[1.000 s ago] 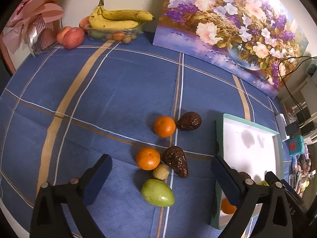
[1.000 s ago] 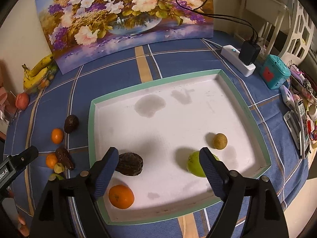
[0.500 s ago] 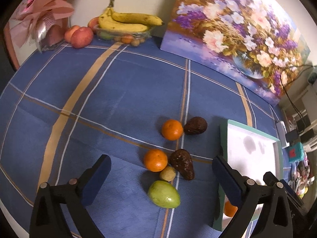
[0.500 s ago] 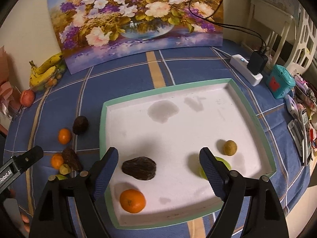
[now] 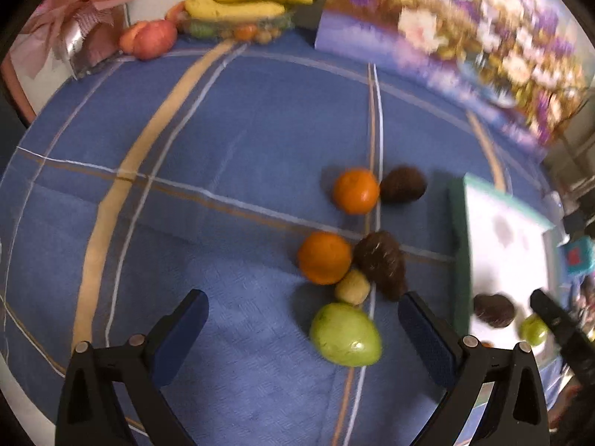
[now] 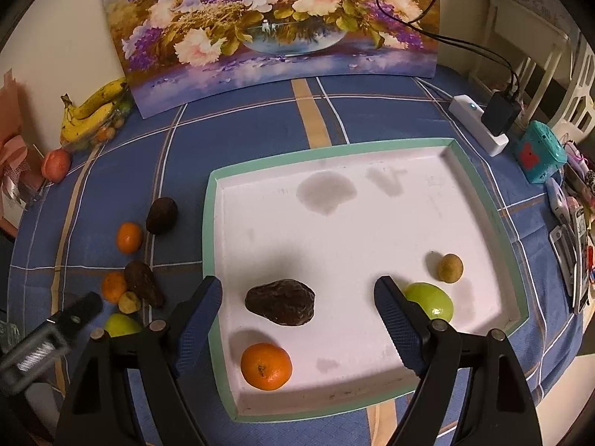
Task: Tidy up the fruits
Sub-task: 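Move left tool to a green pear while right tool reaches another dark avocado, then close left tool on the green pear while right tool grasps the dark avocado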
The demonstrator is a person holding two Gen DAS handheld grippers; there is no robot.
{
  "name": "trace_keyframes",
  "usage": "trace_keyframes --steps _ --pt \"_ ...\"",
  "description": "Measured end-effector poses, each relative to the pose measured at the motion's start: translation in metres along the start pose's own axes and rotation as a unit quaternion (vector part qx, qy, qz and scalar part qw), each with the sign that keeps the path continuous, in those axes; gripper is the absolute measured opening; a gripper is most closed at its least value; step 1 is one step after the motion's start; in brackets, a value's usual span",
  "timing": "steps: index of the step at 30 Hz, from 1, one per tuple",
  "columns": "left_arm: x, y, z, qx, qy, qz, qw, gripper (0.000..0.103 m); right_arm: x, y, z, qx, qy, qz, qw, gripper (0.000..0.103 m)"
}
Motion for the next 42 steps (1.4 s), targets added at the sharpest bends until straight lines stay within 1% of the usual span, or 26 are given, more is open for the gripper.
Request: trace_keyframes --steps 4,5,7,10,12,14,16,18,20,26,29,32,34,37,42 --pt "-0.014 -0.012 0.007 -0.006 -0.007 -0.03 0.9995 0.1 -0.003 -0.003 0.004 -0.005 -0.006 -0.006 1.0 0.084" --pt "-0.017 -0.014 0.009 -0.009 -0.01 -0.036 0.9993 0.093 -0.003 -0.003 0.005 -0.006 -0.007 -0.007 1.0 0.085" --pt "-0.023 -0.017 0.014 -0.021 -0.009 -0.049 0.9985 0.083 -0.003 -0.003 0.005 -0.007 -0.009 -0.008 1.0 0.084" --pt "-0.03 -0.02 0.02 -0.031 -0.006 -0.062 0.9976 0.079 -0.004 -0.004 0.006 -0.008 -0.009 -0.01 1.0 0.084" --pt "-0.03 -0.019 0.022 -0.028 -0.008 -0.062 0.9977 0.073 -0.005 -0.004 0.006 -0.009 -0.007 -0.012 1.0 0.084" --pt "-0.029 -0.018 0.022 -0.027 0.003 -0.059 0.9978 0.064 -0.005 -0.005 0.005 -0.009 -0.006 -0.013 1.0 0.084" --pt "-0.03 -0.017 0.021 -0.03 0.019 -0.062 0.9975 0.063 -0.006 -0.006 0.005 -0.009 -0.004 -0.015 1.0 0.084" --pt "-0.031 -0.016 0.022 -0.031 0.021 -0.063 0.9973 0.06 -0.006 -0.006 0.004 -0.01 -0.002 -0.016 1.0 0.084" --pt "-0.031 -0.015 0.026 -0.044 0.025 -0.064 0.9966 0.049 -0.007 -0.007 0.004 -0.012 -0.001 -0.017 1.0 0.084" --pt "-0.031 -0.011 0.029 -0.058 0.043 -0.065 0.9953 0.049 -0.008 -0.009 0.003 -0.015 0.003 -0.02 1.0 0.084" --pt "-0.021 -0.004 0.021 -0.069 0.057 -0.055 0.9945 0.049 -0.009 -0.01 0.0 -0.012 0.005 -0.02 1.0 0.084" --pt "-0.006 0.011 0.017 -0.081 0.074 -0.033 0.9935 0.049 -0.005 -0.01 -0.002 -0.005 -0.006 -0.01 1.0 0.084" --pt "0.005 0.019 0.012 -0.085 0.088 -0.014 0.9924 0.049 -0.001 -0.009 -0.005 0.008 -0.019 0.002 1.0 0.084" --pt "0.018 0.031 -0.004 -0.072 0.103 0.014 0.9919 0.049 0.008 -0.005 -0.014 0.032 -0.035 0.025 0.999 0.084" --pt "0.031 0.034 -0.031 -0.059 0.14 0.036 0.9877 0.049 0.017 0.0 -0.041 0.08 -0.034 0.047 0.995 0.083"
Point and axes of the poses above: each gripper's, at about its wrist camera, not at the fingertips, and y roughly against the way its jaws point, z to its right, x to its top, the point moved 9 cm from there along -y, roughly the way its jaws point, and after that the axes turned 15 degrees about z, right-handed, at the moved point
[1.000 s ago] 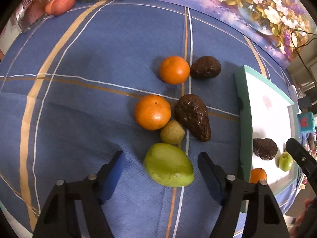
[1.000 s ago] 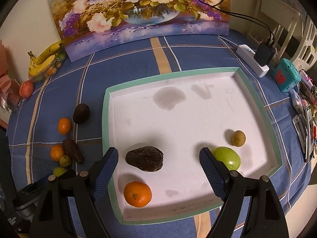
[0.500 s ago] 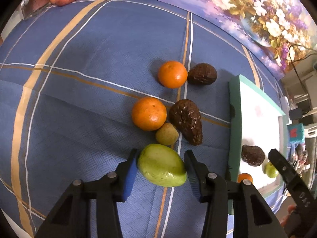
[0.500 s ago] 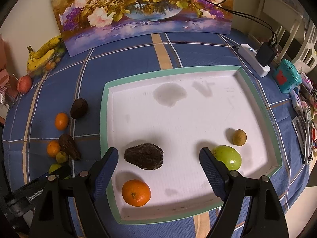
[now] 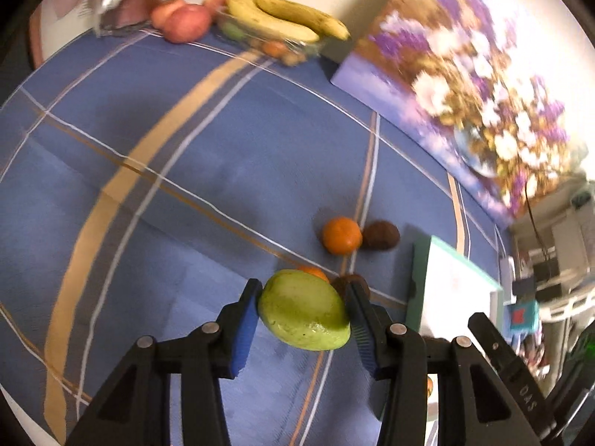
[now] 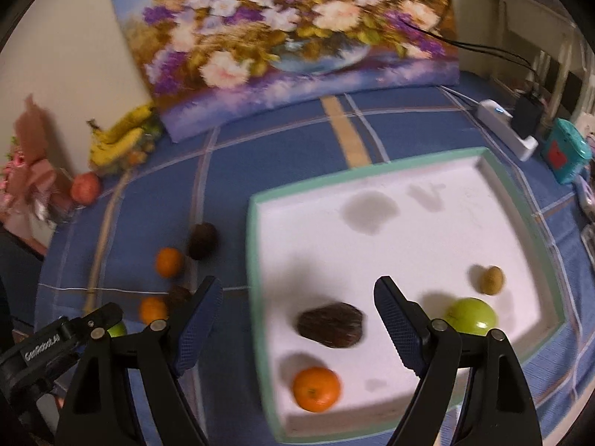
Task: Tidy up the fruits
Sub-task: 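Close left tool on the green pear while right tool grasps the dark avocado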
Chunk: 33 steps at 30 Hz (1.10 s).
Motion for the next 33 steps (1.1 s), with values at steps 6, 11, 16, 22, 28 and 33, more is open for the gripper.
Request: trace_keyframes --steps 6,11,16,22,28,33 --pt "0.009 -0.007 -0.011 0.008 0.03 0.006 0.9995 0.049 -0.009 -0.014 -0.044 0.057 0.025 -0.015 0.998 0.069" --pt "0.011 -0.013 -0.014 0.009 0.04 0.005 0.9991 0.049 -0.027 -0.034 -0.073 0.091 0.03 -0.052 0.994 0.064" --pt "0.013 -0.015 -0.02 0.007 0.053 -0.001 0.9986 0.049 -0.045 -0.052 -0.089 0.102 0.039 -0.082 0.991 0.053" --pt "0.014 -0.019 -0.02 0.007 0.059 -0.005 0.9982 0.049 -0.057 -0.073 -0.097 0.095 0.046 -0.104 0.989 0.046" --pt "0.013 -0.023 -0.018 0.007 0.06 -0.011 0.9981 0.049 -0.062 -0.084 -0.1 0.096 0.044 -0.113 0.988 0.045" --pt "0.013 -0.023 -0.018 0.007 0.06 -0.011 0.9981 0.049 -0.063 -0.082 -0.103 0.109 0.035 -0.113 0.987 0.035"
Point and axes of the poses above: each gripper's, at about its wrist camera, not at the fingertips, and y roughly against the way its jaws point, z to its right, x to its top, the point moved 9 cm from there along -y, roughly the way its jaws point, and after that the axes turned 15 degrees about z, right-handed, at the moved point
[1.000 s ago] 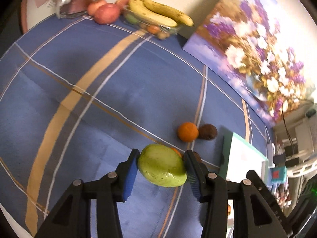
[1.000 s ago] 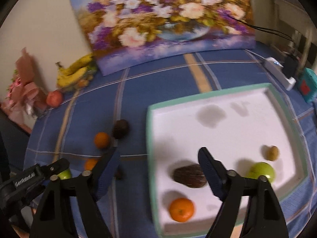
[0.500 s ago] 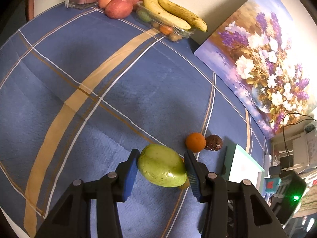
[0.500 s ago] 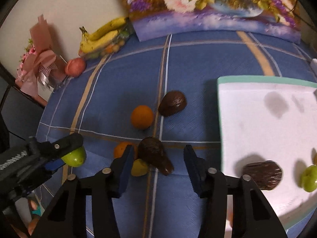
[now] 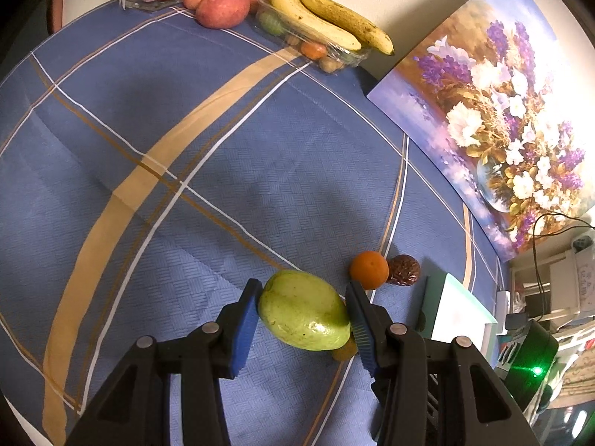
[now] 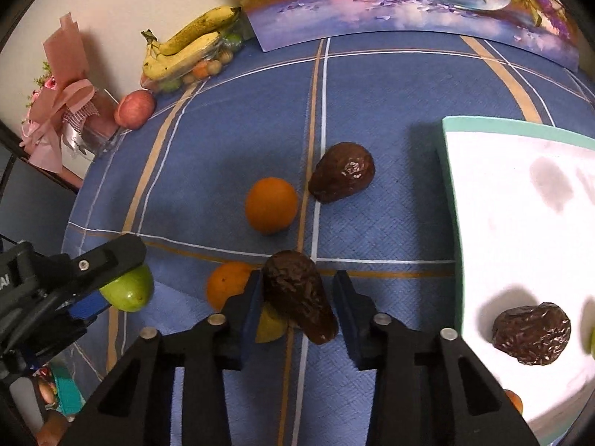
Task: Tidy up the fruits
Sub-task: 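Close left tool on the green pear while right tool grasps the dark avocado, then carry both to the tray, open left tool on the pear while right holds avocado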
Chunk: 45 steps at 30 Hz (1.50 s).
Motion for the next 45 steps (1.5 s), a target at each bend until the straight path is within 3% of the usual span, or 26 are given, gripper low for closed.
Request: trace_keyframes --steps 7,13,25,32,38,45 --pt "0.001 0.001 0.002 -0.002 -0.002 0.004 1.0 0.049 0.004 0.012 0.001 0.0 -0.001 0.013 1.0 0.034" --pt "0.003 0.009 0.009 -0.011 -0.009 0.014 0.9998 0.049 0.027 0.044 0.011 -0.012 -0.007 0.061 0.998 0.034" --pt "-0.002 0.017 0.034 -0.017 -0.053 0.026 0.9981 0.049 0.059 0.107 0.054 -0.08 -0.017 0.141 0.987 0.034" --pt "-0.015 0.017 0.053 -0.018 -0.086 0.02 0.9959 0.049 0.062 0.126 0.1 -0.123 -0.058 0.146 0.98 0.034" --pt "-0.032 0.014 0.083 -0.042 -0.127 0.01 0.991 0.049 0.062 0.144 0.157 -0.193 -0.089 0.154 0.965 0.034" --pt "-0.063 0.007 0.141 -0.084 -0.197 0.004 0.9767 0.049 0.064 0.156 0.199 -0.213 -0.126 0.17 0.954 0.034"
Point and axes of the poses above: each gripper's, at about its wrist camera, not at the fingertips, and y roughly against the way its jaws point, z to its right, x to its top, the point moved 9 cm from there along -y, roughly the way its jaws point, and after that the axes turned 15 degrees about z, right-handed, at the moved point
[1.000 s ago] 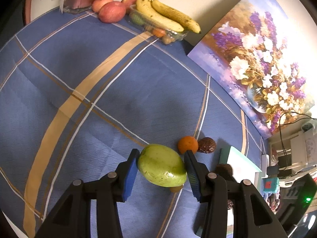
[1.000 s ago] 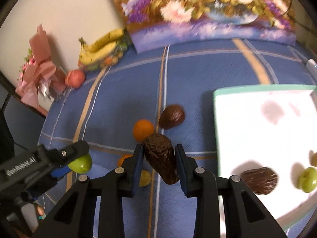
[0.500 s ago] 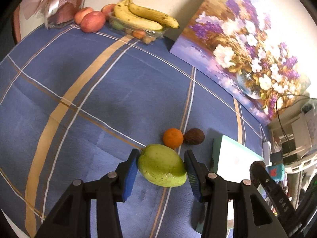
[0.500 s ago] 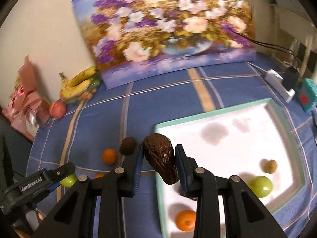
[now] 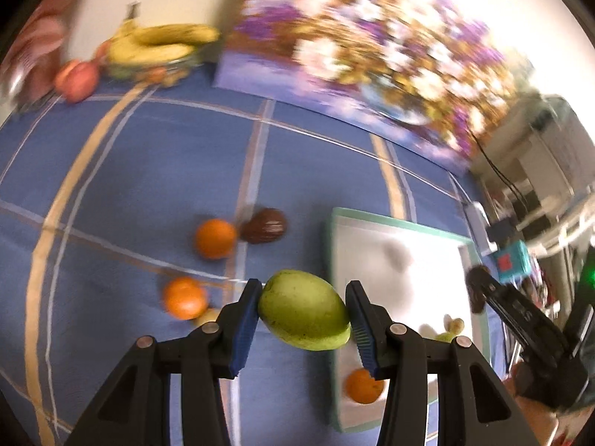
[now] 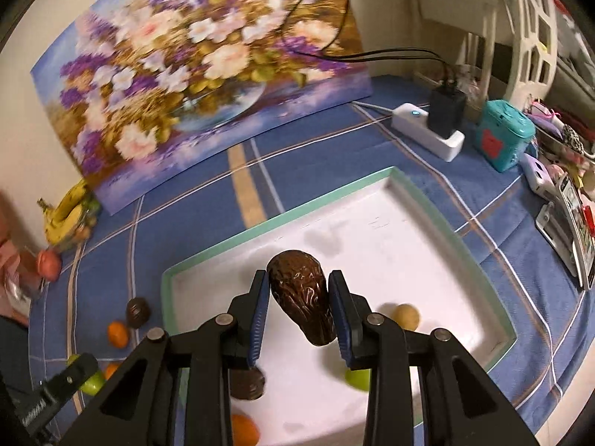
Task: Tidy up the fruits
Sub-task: 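Carry both to the tray, open left tool on the pear while right holds avocado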
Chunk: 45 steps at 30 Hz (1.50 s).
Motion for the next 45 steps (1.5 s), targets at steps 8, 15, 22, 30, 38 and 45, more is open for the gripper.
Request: trace_keyframes --steps 8,15,22,30,38,45 --pt "-0.011 -0.035 0.051 -0.044 -0.044 -0.001 0.9981 0.049 -0.014 -0.027 0.023 -0.01 -0.028 -0.021 0.999 0.034" --pt "-0.023 -0.06 0.078 -0.055 -0.089 -0.006 0.9945 0.049 -0.018 -0.037 0.029 -0.007 -0.032 -0.027 0.999 0.034" --pt "-0.041 -0.079 0.072 -0.037 -0.102 -0.029 0.9937 0.049 -0.028 -0.047 0.038 -0.024 -0.029 -0.046 0.998 0.034" --pt "-0.051 -0.085 0.069 -0.028 -0.109 -0.043 0.9927 0.049 -0.035 -0.05 0.038 -0.026 -0.023 -0.053 0.998 0.034" --pt "-0.051 -0.085 0.071 -0.028 -0.111 -0.045 0.9924 0.05 -0.036 -0.053 0.04 -0.028 -0.022 -0.057 0.998 0.034" --pt "-0.042 -0.074 0.081 -0.037 -0.12 -0.032 0.9916 0.05 -0.029 -0.046 0.039 -0.028 -0.021 -0.047 0.998 0.034"
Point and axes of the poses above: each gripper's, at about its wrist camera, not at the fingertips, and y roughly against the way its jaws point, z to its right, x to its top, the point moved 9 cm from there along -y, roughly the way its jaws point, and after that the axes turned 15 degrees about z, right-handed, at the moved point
